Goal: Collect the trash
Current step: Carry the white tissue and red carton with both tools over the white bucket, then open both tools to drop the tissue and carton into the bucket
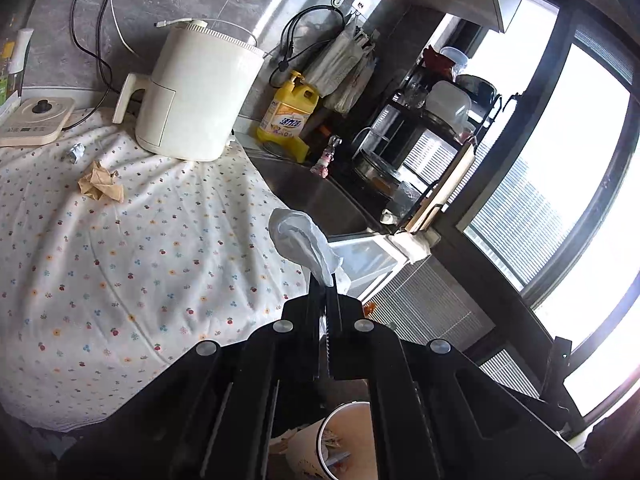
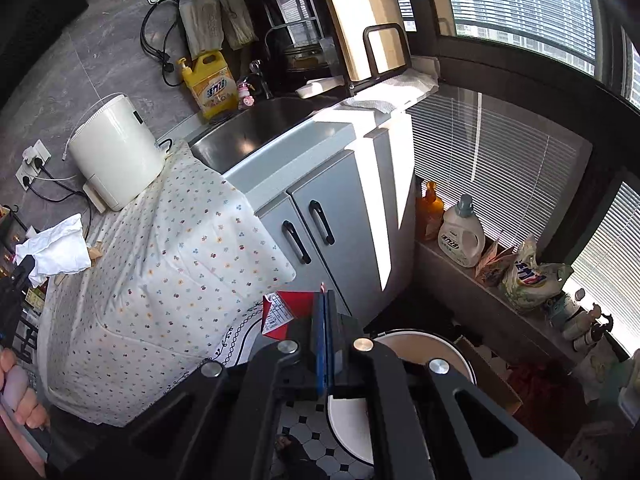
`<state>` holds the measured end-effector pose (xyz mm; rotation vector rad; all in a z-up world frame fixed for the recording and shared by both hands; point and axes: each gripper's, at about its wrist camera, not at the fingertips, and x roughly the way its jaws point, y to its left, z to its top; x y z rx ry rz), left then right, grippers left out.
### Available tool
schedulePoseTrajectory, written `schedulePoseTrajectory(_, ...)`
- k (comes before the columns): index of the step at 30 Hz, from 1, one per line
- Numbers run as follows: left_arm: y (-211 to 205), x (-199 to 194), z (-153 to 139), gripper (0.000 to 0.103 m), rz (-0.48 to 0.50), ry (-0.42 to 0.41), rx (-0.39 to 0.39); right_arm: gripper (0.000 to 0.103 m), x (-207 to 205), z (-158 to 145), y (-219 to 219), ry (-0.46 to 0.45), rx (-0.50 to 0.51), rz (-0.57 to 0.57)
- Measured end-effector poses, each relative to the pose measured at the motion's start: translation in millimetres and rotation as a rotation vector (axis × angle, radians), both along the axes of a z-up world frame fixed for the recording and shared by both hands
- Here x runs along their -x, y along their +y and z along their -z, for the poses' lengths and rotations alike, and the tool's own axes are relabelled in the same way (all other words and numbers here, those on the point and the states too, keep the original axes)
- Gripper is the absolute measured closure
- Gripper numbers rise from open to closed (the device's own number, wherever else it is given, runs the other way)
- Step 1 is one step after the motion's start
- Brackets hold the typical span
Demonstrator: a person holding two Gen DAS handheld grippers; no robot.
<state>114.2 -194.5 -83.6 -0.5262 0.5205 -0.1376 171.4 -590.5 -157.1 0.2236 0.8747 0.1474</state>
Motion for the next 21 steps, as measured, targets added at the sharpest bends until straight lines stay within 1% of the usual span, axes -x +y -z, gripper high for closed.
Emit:
schedulePoseTrajectory(4, -41.0, -1.7, 17.7, 0.1, 0.083, 0.035, 0.005, 0.101, 15.5, 21.2, -35.2, 0.048, 0.007, 0.04)
schedulePoseTrajectory(7, -70.9, -4.0, 35.5, 0.1, 0.153, 0.077, 0.005, 0.101, 24.4, 36.6, -53.7, 0.08, 0.007, 0.06)
schedulePoseTrajectory(11, -107.4, -9.1, 59.1, 0.1, 0.241, 0.134, 0.001, 0.096, 29.6, 58.4, -68.5, 0.134, -0.039, 0.057)
schedulePoseTrajectory(12, -115.0, -10.9, 64.4, 0.1, 0.26, 0.148, 0.0, 0.09, 29.9, 64.1, -70.2, 0.155, -0.048, 0.053)
schedulePoseTrajectory(13, -121.8, -13.1, 69.5, 0.1, 0.278, 0.163, 0.0, 0.067, 31.4, 68.5, -71.4, 0.167, -0.056, 0.056)
schedulePoseTrajectory(14, -128.4, -14.7, 74.1, 0.1, 0.295, 0.175, -0.002, 0.049, 34.1, 70.8, -73.7, 0.164, -0.067, 0.065)
schedulePoseTrajectory(16, -140.1, -18.7, 83.3, 0.1, 0.327, 0.2, -0.013, 0.049, 40.2, 72.3, -78.4, 0.15, -0.082, 0.083)
schedulePoseTrajectory(17, -145.5, -19.9, 88.4, 0.1, 0.345, 0.213, -0.013, 0.05, 41.9, 73.6, -80.3, 0.155, -0.082, 0.086)
schedulePoseTrajectory(21, -169.1, -26.9, 110.7, 0.1, 0.412, 0.27, -0.015, 0.05, 49.8, 74.9, -94.3, 0.169, -0.07, 0.126)
